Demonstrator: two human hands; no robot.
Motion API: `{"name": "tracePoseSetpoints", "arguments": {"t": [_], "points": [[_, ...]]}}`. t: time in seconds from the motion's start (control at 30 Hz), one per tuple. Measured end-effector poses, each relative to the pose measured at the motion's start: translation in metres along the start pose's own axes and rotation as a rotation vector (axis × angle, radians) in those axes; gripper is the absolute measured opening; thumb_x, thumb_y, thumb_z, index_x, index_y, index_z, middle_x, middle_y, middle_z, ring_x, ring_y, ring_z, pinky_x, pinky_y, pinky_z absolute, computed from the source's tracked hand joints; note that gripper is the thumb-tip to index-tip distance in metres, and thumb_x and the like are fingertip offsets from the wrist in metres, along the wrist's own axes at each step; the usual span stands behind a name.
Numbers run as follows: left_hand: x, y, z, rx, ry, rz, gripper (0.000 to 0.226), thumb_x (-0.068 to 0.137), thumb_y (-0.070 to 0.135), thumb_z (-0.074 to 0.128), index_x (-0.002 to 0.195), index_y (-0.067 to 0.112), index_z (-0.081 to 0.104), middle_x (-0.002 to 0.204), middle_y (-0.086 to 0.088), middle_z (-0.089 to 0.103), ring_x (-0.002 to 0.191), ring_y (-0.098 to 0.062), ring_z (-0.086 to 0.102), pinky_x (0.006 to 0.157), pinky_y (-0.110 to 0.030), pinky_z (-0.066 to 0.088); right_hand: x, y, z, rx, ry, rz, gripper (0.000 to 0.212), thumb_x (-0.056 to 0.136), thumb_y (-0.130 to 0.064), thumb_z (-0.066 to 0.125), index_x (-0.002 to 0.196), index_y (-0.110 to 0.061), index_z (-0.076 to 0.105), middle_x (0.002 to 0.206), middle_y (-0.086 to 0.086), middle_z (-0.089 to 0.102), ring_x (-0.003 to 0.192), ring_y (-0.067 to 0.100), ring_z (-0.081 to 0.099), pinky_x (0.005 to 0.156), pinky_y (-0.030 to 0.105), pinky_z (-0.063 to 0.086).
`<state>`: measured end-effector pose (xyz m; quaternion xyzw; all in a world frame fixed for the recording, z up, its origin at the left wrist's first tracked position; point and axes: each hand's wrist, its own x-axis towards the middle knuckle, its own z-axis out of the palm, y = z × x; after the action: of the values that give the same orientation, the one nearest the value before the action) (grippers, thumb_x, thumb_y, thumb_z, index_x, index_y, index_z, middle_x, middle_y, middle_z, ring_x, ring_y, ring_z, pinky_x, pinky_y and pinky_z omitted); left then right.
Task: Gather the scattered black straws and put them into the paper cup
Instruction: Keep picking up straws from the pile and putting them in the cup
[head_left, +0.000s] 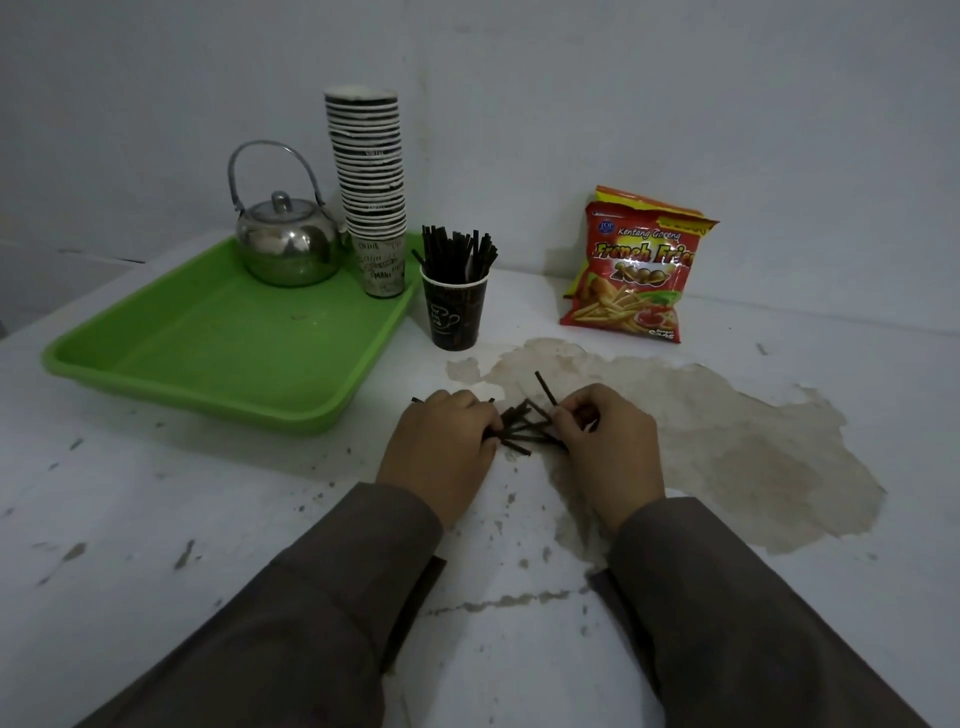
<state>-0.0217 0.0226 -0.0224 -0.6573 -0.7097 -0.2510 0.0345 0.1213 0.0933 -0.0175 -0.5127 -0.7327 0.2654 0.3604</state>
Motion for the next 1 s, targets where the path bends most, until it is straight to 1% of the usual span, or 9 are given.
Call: {"name": "tracePoseSetpoints", "arguments": {"t": [0.07, 0.17, 0.27, 0.37, 0.47, 0.53, 0.67, 0.83, 1.0], "points": [[-0.001, 0.001, -0.001, 0.034, 0.012, 0.013, 0.016, 0.087, 0.026, 0.051, 0.099, 0.022, 0.062, 0.098, 0.001, 0.063, 0.089, -0.020, 0.050, 0.074, -0.029, 0.034, 0.001, 0.001, -0.001, -0.066, -0.054, 0.000, 0.004, 0.084, -0.019, 0.062, 0.087, -0.020, 0.063, 0.068, -0.008, 0.055, 0.062, 0.006, 0.051, 0.056, 0.019, 0.040], [-0.001, 0.001, -0.004, 0.063, 0.017, 0.020, 0.013, 0.087, 0.027, 0.053, 0.096, 0.025, 0.063, 0.095, 0.004, 0.065, 0.088, -0.019, 0.049, 0.072, -0.029, 0.026, 0.000, 0.000, 0.001, -0.193, -0.133, -0.042, 0.016, 0.086, -0.018, 0.058, 0.101, -0.016, 0.065, 0.084, 0.002, 0.062, 0.071, 0.013, 0.052, 0.067, 0.027, 0.044], [-0.001, 0.001, -0.008, 0.067, 0.013, 0.010, 0.011, 0.086, 0.027, 0.055, 0.093, 0.028, 0.063, 0.092, 0.007, 0.066, 0.089, -0.019, 0.047, 0.071, -0.029, 0.018, -0.002, -0.003, 0.001, -0.224, -0.150, -0.089, 0.020, 0.088, -0.017, 0.056, 0.105, -0.014, 0.066, 0.099, 0.007, 0.065, 0.078, 0.016, 0.054, 0.071, 0.025, 0.042], [0.001, -0.001, -0.012, 0.081, 0.016, 0.006, 0.010, 0.086, 0.026, 0.055, 0.091, 0.029, 0.064, 0.089, 0.008, 0.067, 0.089, -0.017, 0.046, 0.066, -0.028, 0.010, 0.000, -0.004, -0.002, -0.194, -0.135, -0.055, 0.024, 0.090, -0.015, 0.052, 0.111, -0.014, 0.064, 0.111, 0.009, 0.064, 0.092, 0.020, 0.058, 0.081, 0.025, 0.042], [0.003, -0.004, -0.015, 0.097, 0.004, 0.019, 0.012, 0.087, 0.026, 0.054, 0.091, 0.030, 0.065, 0.090, 0.009, 0.066, 0.092, -0.016, 0.046, 0.071, -0.029, 0.013, 0.004, -0.003, -0.005, -0.117, -0.099, -0.012, 0.022, 0.091, -0.017, 0.053, 0.108, -0.014, 0.065, 0.106, 0.006, 0.065, 0.080, 0.009, 0.050, 0.075, 0.017, 0.038], [0.004, -0.007, -0.018, 0.108, 0.000, 0.038, 0.015, 0.087, 0.026, 0.054, 0.095, 0.030, 0.066, 0.093, 0.009, 0.067, 0.095, -0.017, 0.047, 0.076, -0.029, 0.016, 0.005, -0.002, -0.007, -0.063, -0.090, 0.010, 0.017, 0.090, -0.019, 0.054, 0.100, -0.014, 0.067, 0.093, 0.001, 0.063, 0.070, 0.001, 0.045, 0.062, 0.010, 0.034], [0.006, -0.016, -0.027, 0.196, -0.018, 0.047, 0.022, 0.090, 0.026, 0.050, 0.106, 0.034, 0.063, 0.104, 0.008, 0.065, 0.100, -0.018, 0.047, 0.082, -0.032, 0.024, 0.006, -0.001, -0.010, -0.016, -0.108, 0.013, 0.009, 0.090, -0.023, 0.055, 0.082, -0.021, 0.059, 0.073, -0.013, 0.051, 0.066, -0.003, 0.044, 0.055, 0.009, 0.028], [0.008, -0.028, -0.037, 0.225, 0.002, 0.021, 0.021, 0.090, 0.026, 0.051, 0.106, 0.033, 0.064, 0.104, 0.005, 0.065, 0.101, -0.019, 0.048, 0.084, -0.033, 0.026, 0.003, -0.004, -0.010, -0.020, -0.196, -0.037, 0.006, 0.088, -0.022, 0.058, 0.082, -0.021, 0.061, 0.080, -0.009, 0.055, 0.071, 0.003, 0.049, 0.060, 0.014, 0.035], [0.007, -0.037, -0.045, 0.160, 0.048, -0.048, 0.017, 0.089, 0.021, 0.053, 0.098, 0.025, 0.067, 0.094, 0.000, 0.067, 0.091, -0.022, 0.054, 0.081, -0.034, 0.032, 0.000, -0.005, -0.007, -0.199, -0.252, -0.118, 0.003, 0.085, -0.021, 0.061, 0.088, -0.020, 0.061, 0.095, 0.003, 0.058, 0.080, 0.014, 0.049, 0.071, 0.024, 0.038]]}}
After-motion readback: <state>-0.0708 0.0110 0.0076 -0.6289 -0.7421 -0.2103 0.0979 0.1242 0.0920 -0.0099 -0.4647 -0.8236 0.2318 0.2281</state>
